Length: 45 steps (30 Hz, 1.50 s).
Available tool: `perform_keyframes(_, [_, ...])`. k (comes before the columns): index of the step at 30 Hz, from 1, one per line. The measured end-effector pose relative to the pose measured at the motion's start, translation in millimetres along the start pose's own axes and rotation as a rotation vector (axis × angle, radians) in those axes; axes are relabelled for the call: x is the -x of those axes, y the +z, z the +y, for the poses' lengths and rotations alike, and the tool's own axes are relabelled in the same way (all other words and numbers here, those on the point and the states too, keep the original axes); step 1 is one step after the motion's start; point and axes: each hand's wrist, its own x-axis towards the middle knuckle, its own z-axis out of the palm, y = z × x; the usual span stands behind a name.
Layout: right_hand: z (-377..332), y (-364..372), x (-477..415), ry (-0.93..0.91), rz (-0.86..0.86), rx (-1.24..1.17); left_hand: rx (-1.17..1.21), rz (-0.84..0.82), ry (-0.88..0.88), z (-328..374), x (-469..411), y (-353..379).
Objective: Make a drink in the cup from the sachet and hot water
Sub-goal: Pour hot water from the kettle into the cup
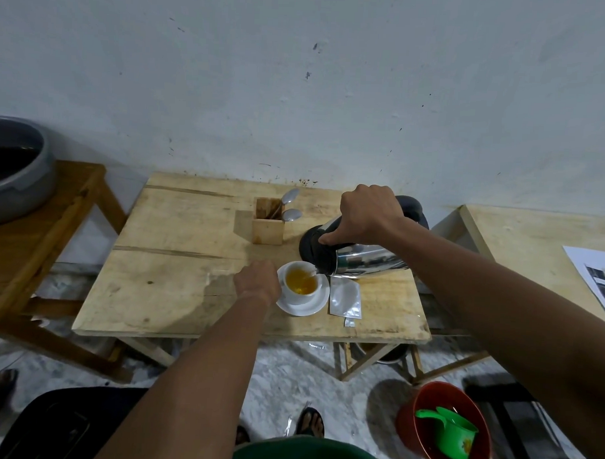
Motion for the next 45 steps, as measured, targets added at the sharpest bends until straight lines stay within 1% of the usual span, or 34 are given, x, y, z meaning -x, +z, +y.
perform_keyframes(12, [8.0, 7.8, -0.9, 0.035, 0.002, -0.054, -0.032, -0.02, 0.0, 1.6, 1.1, -3.4])
perform_keyframes(19, [22.6, 12.4, -0.1, 0.111, -0.003, -0.15, -0.071, -0.054, -0.016, 5.9, 2.7, -7.1])
perform_keyframes(23, [37.9, 12.3, -0.5, 0.143, -0.007, -0.245, -0.106, -0.075, -0.012, 8.2, 0.8, -10.3])
perform_keyframes(27, [63.3, 10.6, -3.6, 0.187, 0.016, -0.409, -0.154, -0.084, -0.013, 13.3, -1.7, -13.9])
perform_keyframes(30, [80.3, 11.1, -8.5, 0.238, 0.068, -0.57, -0.173, -0.087, -0.017, 16.5, -3.1, -15.2])
perform_keyframes(32, [88.9, 15.0, -12.4, 0.306, 0.126, -0.699, -0.172, -0.095, -0.022, 16.9, -4.8, -15.9])
perform_keyframes(35, [97.1, 31.8, -16.2, 0.468, 0.236, -0.919, -0.149, -0.105, -0.033, 17.1, -8.3, -16.5])
perform_keyframes(37, [96.8, 46.3, -16.1, 0.549, 0.296, -1.086, -0.139, -0.114, -0.033, 18.2, -10.2, -17.3])
perform_keyframes(40, [84.8, 65.0, -14.5, 0.632, 0.332, -1.26, -0.119, -0.124, -0.036, 18.9, -13.1, -17.9])
perform_keyframes(42, [74.8, 76.1, -16.0, 0.687, 0.346, -1.332, -0.109, -0.139, -0.043, 19.4, -15.8, -18.1])
perform_keyframes(45, [62.8, 92.8, -19.3, 0.756, 0.372, -1.375, -0.069, -0.158, -0.059, 19.3, -19.8, -17.1])
